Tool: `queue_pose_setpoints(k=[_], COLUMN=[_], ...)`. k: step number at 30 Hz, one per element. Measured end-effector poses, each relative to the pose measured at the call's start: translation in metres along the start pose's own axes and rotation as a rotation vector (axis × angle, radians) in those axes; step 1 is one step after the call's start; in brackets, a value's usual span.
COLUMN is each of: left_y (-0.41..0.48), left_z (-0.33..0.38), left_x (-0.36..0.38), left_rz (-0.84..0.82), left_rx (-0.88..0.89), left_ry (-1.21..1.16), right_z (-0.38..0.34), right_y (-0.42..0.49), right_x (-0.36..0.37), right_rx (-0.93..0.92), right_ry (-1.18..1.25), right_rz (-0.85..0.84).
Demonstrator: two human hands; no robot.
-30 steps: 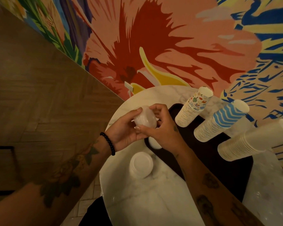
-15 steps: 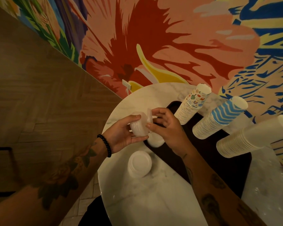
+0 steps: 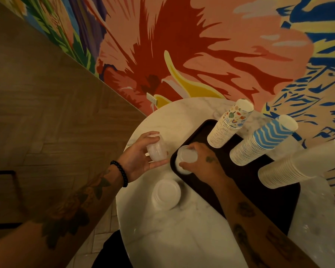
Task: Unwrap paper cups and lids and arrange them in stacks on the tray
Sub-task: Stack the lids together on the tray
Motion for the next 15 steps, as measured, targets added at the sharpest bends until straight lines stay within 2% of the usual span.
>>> queue_pose_setpoints(k=[8,10,12,13,15], left_y=[0.001,0.002,0.002,0.001,0.002], left_z=[-0.003,-0.004,-0.006,-0.007,-0.010], left_x=[-0.001,0.004,0.011,0.015,0.020], left_rz=[-0.009,-0.024,-0.044,-0.051,-0.064], left_rx=[-0.015,-0.017,-0.019,-0.022,-0.029], left_ry=[0.019,0.041,0.074,0.094,0.127], right_z=[0.006,-0.001,-0.012,-0.017,-0.030], right_y=[-0.005,-0.006,-0.009,-0.010,-0.011], right_x=[0.013,0.001,-0.018,-0.024,-0.026], right_rx=[0.064,0.022,-0.028,-0.041,-0.085], right_ry=[-0.053,-0.021,0.127,0.248,0.466], right_rz=[-0.033,0.027,0.116,0.104,-0.029])
Point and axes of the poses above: each hand's wrist, its own y-axis towards the middle knuckle, its own x-axis out of the palm, z = x × y, the point moved 8 cm from there along y, towards the middle knuckle, and after that the axes turned 13 degrees about -y, right-handed, at the moved point
